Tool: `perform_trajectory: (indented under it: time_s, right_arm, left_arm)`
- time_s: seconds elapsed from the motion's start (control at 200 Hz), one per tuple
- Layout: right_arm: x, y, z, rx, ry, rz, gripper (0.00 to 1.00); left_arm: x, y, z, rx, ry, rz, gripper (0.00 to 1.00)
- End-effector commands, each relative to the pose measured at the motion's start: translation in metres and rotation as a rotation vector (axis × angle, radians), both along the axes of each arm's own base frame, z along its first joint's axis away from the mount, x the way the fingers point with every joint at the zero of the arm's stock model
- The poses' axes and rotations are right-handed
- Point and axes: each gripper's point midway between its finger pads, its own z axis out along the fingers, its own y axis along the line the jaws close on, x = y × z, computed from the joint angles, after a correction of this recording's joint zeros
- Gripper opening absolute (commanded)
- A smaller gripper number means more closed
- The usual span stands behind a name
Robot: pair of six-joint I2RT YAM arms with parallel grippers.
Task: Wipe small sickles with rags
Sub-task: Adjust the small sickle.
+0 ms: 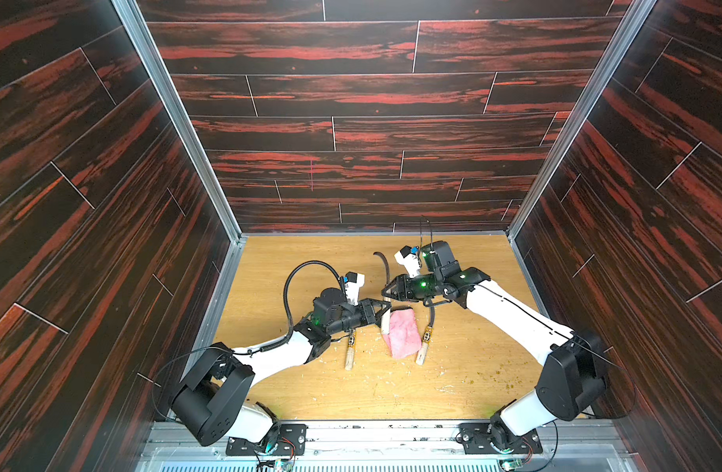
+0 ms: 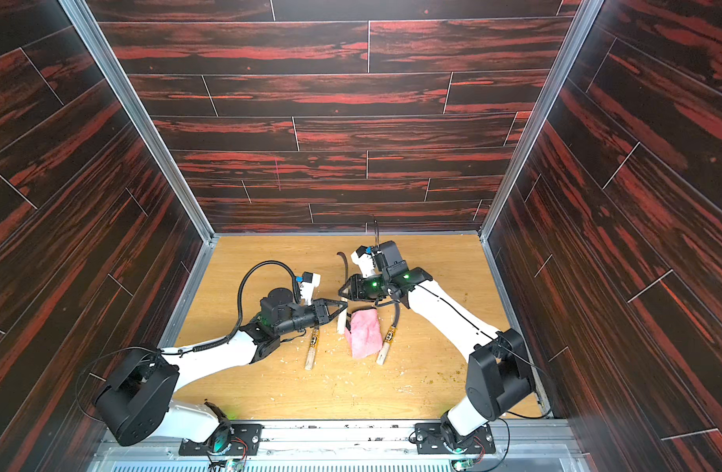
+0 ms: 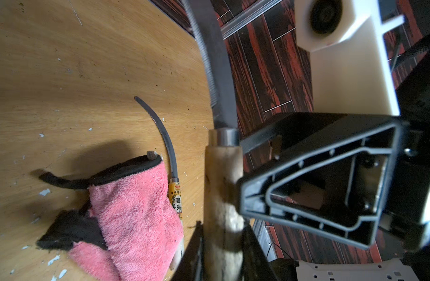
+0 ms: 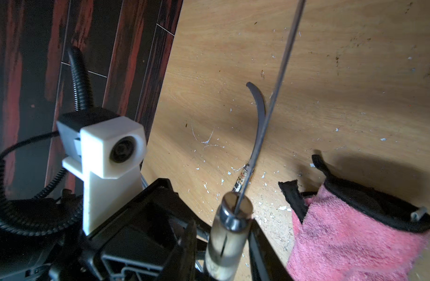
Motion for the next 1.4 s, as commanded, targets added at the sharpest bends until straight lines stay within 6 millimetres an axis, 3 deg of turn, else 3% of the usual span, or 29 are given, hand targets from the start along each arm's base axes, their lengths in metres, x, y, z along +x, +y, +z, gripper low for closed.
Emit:
perform_trajectory:
  time_s: [0.0, 0.065, 0.19, 0.261, 0.361, 0.456, 0.546, 0.952, 1.207, 1.368, 1.398]
  right_arm:
    - [-0.003, 0.006, -0.012, -0.001, 0.04, 0.028, 0.36]
    - [-0.004, 0.006, -0.013, 0.0, 0.044, 0.031, 0.35]
    - [-0.004, 0.007, -0.012, 0.007, 0.045, 0.035, 0.15]
    - [-0.004, 0.007, -0.011, 0.008, 0.041, 0.03, 0.09]
    - [-0.003, 0.006, -0.006, 0.014, 0.029, 0.022, 0.05]
    - [-0.002, 0.006, -0.002, 0.018, 0.023, 0.011, 0.04]
    - [-0.001, 0.005, 0.0, 0.019, 0.027, -0.003, 0.04]
    - [0.003, 0.011, 0.008, 0.057, 0.043, -0.03, 0.03]
    - [0.003, 0.01, 0.008, 0.053, 0.039, -0.036, 0.02]
    - [0.003, 0.009, 0.006, 0.044, 0.039, -0.04, 0.04]
    - [0.004, 0.008, 0.005, 0.038, 0.038, -0.042, 0.06]
  left_arm:
    - [-0.001, -0.004, 0.034, -0.046, -0.096, -0.017, 0.0]
    - [-0.001, -0.004, 0.034, -0.046, -0.096, -0.017, 0.0]
    - [-0.002, -0.005, 0.035, -0.045, -0.1, -0.022, 0.0]
    - [-0.003, -0.006, 0.035, -0.04, -0.098, -0.027, 0.0]
    - [-0.004, -0.006, 0.033, -0.025, -0.095, -0.029, 0.18]
    - [-0.006, -0.007, 0.033, -0.014, -0.101, -0.034, 0.3]
    - [-0.008, -0.01, 0.031, 0.003, -0.101, -0.039, 0.34]
    - [-0.003, -0.035, 0.015, 0.031, -0.079, -0.071, 0.36]
    - [0.001, -0.047, 0.011, 0.026, -0.062, -0.091, 0.34]
    - [-0.001, -0.049, 0.011, 0.021, -0.062, -0.094, 0.01]
    - [-0.001, -0.049, 0.011, 0.019, -0.063, -0.092, 0.0]
